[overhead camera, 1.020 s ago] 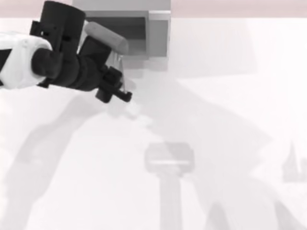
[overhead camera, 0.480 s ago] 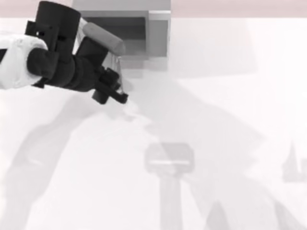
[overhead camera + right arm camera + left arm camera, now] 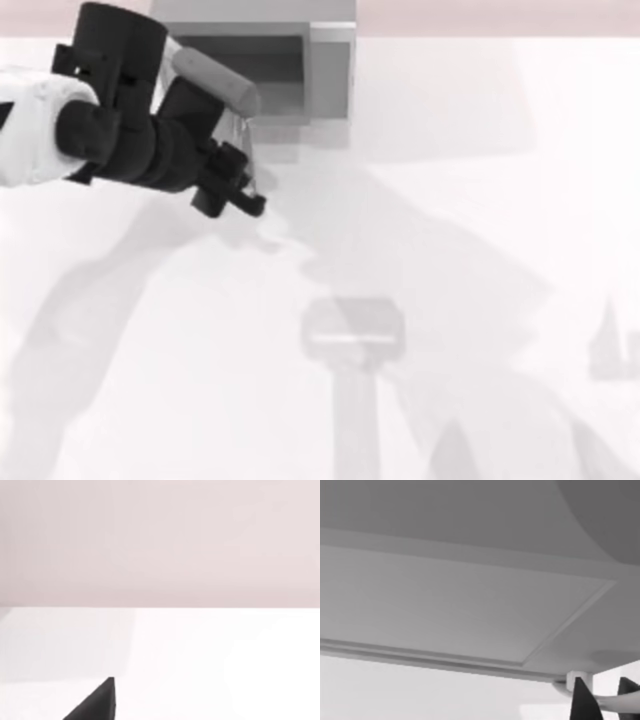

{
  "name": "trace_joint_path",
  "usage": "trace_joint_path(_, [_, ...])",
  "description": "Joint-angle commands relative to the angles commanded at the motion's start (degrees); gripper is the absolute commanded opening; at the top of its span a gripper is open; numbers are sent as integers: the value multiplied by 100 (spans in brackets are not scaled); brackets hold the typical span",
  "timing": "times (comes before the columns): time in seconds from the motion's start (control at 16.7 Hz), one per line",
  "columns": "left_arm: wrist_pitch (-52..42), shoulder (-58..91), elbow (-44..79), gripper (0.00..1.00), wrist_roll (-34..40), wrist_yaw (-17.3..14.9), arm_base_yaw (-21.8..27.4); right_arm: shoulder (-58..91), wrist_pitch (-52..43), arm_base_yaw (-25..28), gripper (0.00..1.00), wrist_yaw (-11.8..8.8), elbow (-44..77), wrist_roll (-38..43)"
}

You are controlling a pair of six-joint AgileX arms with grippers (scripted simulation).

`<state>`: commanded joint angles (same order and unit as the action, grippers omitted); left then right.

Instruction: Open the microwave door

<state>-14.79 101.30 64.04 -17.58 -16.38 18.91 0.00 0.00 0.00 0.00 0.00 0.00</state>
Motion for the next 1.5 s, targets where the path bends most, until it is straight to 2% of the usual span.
trace_joint_path(0.66, [0,0,0,0,0,0,0,0,0,0,100,0,0,0])
trace_joint_path(1.26, [-193,-69,-47,0,-554,-401,-238,0,0,0,100,0,0,0])
trace_joint_path(1.5, [-206,-69,-51,0,-584,-420,-251,0,0,0,100,0,0,0])
